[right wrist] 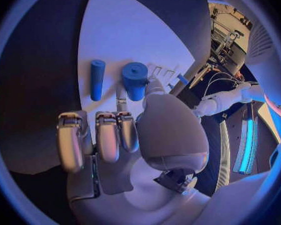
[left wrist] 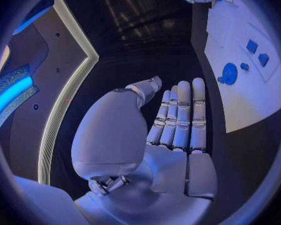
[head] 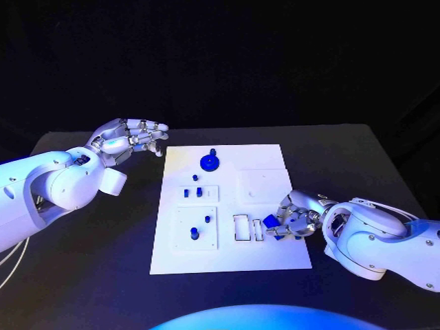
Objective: Assemble the parts on the task board
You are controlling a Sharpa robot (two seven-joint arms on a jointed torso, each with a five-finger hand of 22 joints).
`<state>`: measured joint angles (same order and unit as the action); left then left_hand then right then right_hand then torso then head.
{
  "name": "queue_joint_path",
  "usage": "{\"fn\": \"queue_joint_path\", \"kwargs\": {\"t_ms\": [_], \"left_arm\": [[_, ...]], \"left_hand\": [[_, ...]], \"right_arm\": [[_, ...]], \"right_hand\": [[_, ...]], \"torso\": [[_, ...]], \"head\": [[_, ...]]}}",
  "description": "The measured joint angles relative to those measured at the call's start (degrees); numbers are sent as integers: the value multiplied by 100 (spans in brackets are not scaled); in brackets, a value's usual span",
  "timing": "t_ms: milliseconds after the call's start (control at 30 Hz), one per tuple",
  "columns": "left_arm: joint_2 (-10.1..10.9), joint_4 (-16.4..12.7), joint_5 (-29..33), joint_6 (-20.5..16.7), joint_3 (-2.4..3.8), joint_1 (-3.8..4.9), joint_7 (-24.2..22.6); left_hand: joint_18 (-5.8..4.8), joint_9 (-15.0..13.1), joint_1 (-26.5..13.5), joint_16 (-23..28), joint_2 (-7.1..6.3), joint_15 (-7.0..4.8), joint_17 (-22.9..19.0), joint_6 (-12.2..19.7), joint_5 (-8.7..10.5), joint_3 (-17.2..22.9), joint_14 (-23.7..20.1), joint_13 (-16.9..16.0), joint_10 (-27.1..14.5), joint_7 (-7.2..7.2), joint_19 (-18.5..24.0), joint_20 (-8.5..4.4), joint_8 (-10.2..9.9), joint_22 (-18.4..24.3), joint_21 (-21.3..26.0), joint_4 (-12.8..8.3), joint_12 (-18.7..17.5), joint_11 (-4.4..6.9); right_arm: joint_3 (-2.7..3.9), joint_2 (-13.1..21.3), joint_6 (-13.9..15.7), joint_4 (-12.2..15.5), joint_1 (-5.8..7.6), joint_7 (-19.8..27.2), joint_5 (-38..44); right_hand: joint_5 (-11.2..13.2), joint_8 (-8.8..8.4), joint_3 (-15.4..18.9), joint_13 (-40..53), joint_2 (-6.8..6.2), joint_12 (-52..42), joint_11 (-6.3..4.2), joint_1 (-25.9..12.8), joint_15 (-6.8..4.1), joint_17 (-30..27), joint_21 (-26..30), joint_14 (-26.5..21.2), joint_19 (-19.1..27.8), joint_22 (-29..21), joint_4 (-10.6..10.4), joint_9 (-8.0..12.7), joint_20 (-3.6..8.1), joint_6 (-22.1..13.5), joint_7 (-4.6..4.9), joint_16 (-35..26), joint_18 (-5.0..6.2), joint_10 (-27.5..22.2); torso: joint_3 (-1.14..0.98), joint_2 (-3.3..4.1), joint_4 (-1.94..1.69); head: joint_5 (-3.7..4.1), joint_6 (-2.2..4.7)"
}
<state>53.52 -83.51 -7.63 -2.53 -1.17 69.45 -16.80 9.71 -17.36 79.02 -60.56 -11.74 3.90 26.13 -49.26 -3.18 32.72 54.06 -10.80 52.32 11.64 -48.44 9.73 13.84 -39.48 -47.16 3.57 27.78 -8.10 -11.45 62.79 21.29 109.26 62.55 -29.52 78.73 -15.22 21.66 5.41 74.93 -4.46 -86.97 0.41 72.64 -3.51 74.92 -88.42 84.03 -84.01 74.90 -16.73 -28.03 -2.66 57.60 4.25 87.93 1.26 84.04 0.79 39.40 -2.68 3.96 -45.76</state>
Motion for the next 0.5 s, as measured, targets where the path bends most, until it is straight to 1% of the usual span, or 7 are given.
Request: {"fn": "queue_joint_path", "kwargs": {"t_ms": [100,200,267,300,333,400,500], "left_arm": [[5,0,0,0,0,0,1],[8,1,1,0,0,0,1],[10,2,1,0,0,0,2],[11,3,1,0,0,0,2],[12,5,1,0,0,0,2],[13,6,1,0,0,0,3],[13,11,1,0,0,0,4]], "left_hand": [[0,0,0,0,0,0,0,0,0,0,0,0,0,0,0,0,0,0,0,0,0,0],[0,0,0,0,0,0,0,0,0,0,0,0,0,0,0,0,0,0,0,0,0,0],[0,-1,0,0,0,0,0,17,0,0,0,0,0,-17,0,0,0,0,0,0,0,0],[0,0,0,0,0,0,0,20,0,0,0,0,0,-20,0,0,0,0,0,0,0,0],[0,-1,0,0,0,0,0,20,0,0,0,0,0,-20,0,0,0,0,0,0,0,0],[0,0,0,0,0,0,0,20,0,0,0,0,0,-20,0,0,0,0,0,0,0,0],[0,-1,0,0,0,0,0,20,0,0,0,0,0,-20,0,0,0,0,0,0,0,0]], "right_arm": [[-6,5,93,13,-9,5,-12],[-20,28,199,41,-19,5,-46],[-31,53,258,61,-18,4,-85],[-36,67,284,71,-12,-1,-109],[-44,91,317,90,12,-8,-147],[-46,128,369,134,77,-15,-212],[-38,173,458,241,243,-16,-339]], "right_hand": [[-125,34,-32,0,43,0,-54,107,-12,0,-23,-12,0,0,-1,55,42,52,-27,0,0,-7],[-217,56,-71,0,43,0,-61,107,-41,0,-82,0,0,0,6,52,42,83,-45,0,-1,1],[-266,75,-94,0,44,0,-81,107,-42,-1,-129,-1,0,1,0,53,42,84,-46,0,-89,-19],[-277,76,-101,0,54,0,-84,118,-42,-1,-129,-1,0,3,5,53,42,83,-46,18,-89,-17],[-288,76,-101,-1,90,0,-93,180,-42,-1,-129,-1,0,4,5,53,42,84,-44,25,-89,-8],[-323,76,-102,-1,89,0,-102,182,-82,-1,-129,0,0,5,5,53,82,95,-33,25,-90,2],[-332,77,-117,-1,92,0,-102,179,-82,-1,-129,0,0,4,-10,53,82,104,-24,32,-89,2]], "torso": [[-2,-1,1],[-2,-1,1],[-4,-1,1],[-4,-1,1],[-4,-1,1],[-3,-2,1],[-2,-3,1]], "head": [[-4,0],[-5,3],[-5,7],[-5,8],[-5,8],[-12,8],[-16,12]]}}
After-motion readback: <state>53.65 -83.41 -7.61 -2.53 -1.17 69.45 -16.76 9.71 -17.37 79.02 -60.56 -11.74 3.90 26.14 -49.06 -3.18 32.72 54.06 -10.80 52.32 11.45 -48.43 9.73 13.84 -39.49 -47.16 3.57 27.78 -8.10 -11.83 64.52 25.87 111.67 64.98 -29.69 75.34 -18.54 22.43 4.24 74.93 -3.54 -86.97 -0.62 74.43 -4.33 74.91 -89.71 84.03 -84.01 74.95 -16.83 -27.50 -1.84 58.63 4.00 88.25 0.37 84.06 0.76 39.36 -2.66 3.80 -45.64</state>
